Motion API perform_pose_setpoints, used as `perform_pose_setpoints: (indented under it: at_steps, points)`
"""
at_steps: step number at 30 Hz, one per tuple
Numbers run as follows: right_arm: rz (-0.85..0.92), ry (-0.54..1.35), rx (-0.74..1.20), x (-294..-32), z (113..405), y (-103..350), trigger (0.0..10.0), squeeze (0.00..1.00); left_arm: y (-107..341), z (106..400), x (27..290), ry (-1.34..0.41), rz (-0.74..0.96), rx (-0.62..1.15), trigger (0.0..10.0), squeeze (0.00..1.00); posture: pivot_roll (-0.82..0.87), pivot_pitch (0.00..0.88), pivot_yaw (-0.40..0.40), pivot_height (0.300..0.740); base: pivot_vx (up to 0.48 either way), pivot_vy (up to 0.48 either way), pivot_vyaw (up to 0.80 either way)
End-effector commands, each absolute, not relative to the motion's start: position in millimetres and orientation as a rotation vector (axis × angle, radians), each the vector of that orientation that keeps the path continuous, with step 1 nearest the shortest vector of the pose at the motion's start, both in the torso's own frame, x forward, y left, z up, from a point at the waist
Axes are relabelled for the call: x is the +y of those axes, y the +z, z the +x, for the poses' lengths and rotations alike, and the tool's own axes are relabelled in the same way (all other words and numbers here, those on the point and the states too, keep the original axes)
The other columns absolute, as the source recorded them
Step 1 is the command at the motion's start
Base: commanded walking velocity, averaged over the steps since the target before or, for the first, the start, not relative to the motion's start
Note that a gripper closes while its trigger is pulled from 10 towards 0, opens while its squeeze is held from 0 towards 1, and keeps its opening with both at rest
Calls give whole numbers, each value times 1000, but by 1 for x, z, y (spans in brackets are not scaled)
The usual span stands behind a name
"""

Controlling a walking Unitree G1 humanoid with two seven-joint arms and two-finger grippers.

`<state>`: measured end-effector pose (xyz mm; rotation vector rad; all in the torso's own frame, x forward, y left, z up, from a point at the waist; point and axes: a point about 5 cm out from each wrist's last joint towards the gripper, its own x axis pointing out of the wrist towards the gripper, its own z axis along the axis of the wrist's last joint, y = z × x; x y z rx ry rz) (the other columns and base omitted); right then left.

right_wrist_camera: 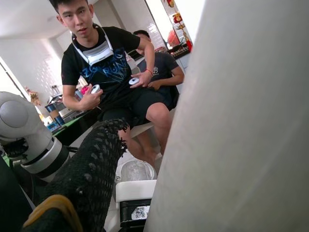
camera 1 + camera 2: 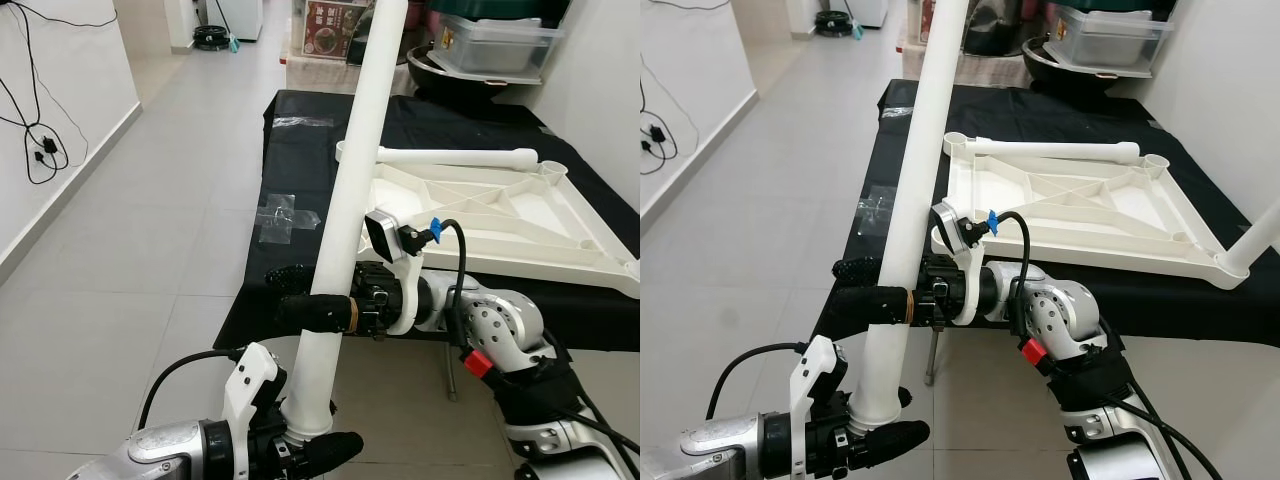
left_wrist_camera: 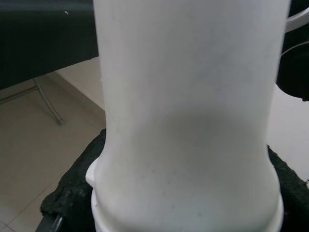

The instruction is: Building children table

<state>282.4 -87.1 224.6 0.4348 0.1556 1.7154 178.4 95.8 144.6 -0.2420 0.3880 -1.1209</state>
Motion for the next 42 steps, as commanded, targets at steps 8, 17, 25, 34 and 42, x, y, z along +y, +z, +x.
perform_pose_setpoints:
  at_steps: [8,17,25,34,42]
  points:
    - [449,1788,172,-84,277,227,0,0,142,175,93,-1151,-224,412,10000,0,102,88,-69,740,0,0,0]
    - [451,1806,182,-83,274,225,0,0,141,175,94,-1147,-219,414,10000,0,100,85,-68,740,0,0,0]
    - [452,1813,191,-84,271,223,0,0,135,173,95,-1139,-175,460,10000,0,104,78,-74,740,0,0,0]
    - [453,1797,180,-88,274,224,0,0,129,181,101,-1054,-140,443,10000,1000,106,63,-78,740,0,0,0]
    - [430,1689,116,-104,288,231,0,0,122,179,110,-996,-162,476,10000,0,110,43,-80,740,0,0,0]
